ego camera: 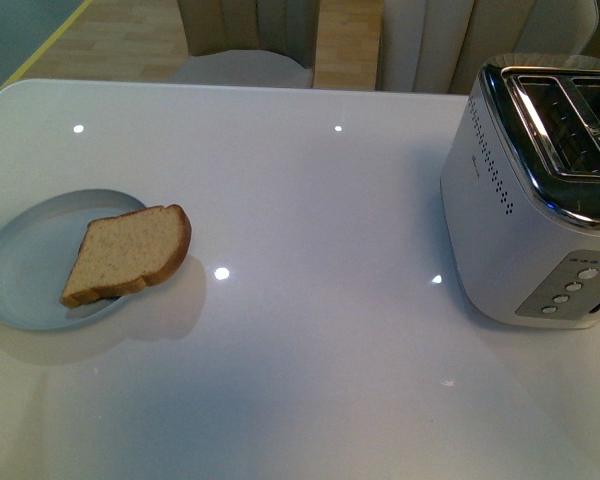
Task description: Left arm holds plate, right arm toasts bread
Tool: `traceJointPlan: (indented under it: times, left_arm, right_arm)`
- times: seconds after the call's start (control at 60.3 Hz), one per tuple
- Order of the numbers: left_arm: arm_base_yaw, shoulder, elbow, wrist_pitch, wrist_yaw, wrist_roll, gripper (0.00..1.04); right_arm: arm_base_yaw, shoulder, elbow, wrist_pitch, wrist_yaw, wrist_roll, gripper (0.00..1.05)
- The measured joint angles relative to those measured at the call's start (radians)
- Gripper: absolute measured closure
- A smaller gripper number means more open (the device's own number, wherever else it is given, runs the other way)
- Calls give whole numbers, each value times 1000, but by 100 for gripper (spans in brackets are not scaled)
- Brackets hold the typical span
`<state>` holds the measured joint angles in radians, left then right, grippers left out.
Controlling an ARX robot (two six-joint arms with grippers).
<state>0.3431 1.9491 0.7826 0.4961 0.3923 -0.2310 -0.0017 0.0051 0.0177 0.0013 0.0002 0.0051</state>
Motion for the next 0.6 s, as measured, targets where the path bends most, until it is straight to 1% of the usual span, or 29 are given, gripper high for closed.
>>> traceJointPlan:
  times: [0.116, 0.249, 0.597]
  left_arm:
    - [8, 139, 75, -13, -31, 63, 7]
    - [10, 248, 124, -14, -48, 94, 7]
    - [-5, 415, 198, 0, -79, 123, 7]
  right_arm:
    - [0, 0, 0, 0, 0, 0, 9]
    - [0, 0, 0, 0, 0, 0, 9]
    - [0, 0, 0, 0, 0, 0, 9]
